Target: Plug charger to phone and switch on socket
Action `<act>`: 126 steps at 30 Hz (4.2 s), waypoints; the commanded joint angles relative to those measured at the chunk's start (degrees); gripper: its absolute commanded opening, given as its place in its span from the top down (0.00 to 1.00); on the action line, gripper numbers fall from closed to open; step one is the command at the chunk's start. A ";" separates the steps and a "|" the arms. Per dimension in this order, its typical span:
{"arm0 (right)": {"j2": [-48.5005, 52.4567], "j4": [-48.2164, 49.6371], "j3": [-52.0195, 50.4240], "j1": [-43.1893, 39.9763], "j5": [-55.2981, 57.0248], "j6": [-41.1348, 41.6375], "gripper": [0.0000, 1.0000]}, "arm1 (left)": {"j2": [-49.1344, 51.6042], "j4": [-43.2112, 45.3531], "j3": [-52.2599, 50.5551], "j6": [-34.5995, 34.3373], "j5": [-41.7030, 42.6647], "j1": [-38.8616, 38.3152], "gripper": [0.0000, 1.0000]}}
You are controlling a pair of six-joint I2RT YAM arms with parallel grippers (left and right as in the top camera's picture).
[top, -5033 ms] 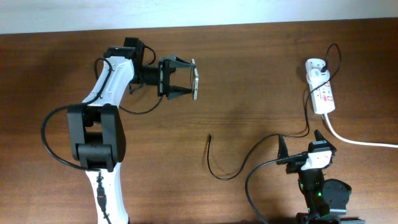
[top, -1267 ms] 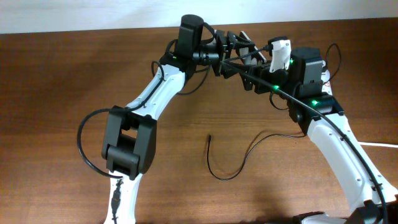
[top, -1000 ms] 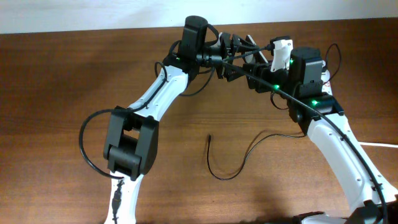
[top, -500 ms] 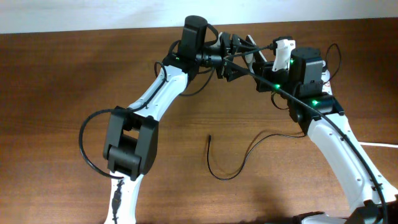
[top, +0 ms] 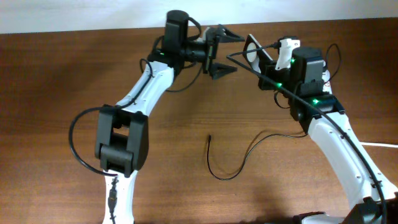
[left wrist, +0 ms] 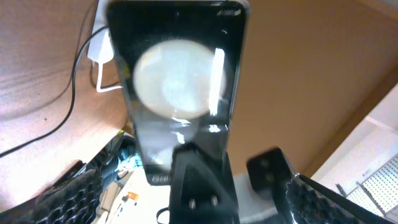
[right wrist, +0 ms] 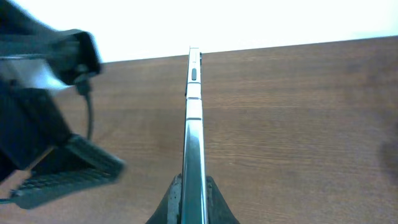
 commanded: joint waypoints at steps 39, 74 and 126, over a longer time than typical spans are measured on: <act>-0.15 15.52 0.96 5.68 -8.90 74.97 0.96 | -4.50 8.72 0.92 -5.90 -16.57 1.14 0.01; -0.15 13.79 0.94 8.35 -8.28 81.18 0.96 | -4.50 8.72 0.92 -5.81 -16.48 1.03 1.00; 17.90 -32.35 5.16 33.09 9.97 37.44 0.05 | -4.50 10.03 0.90 33.68 18.27 29.49 1.00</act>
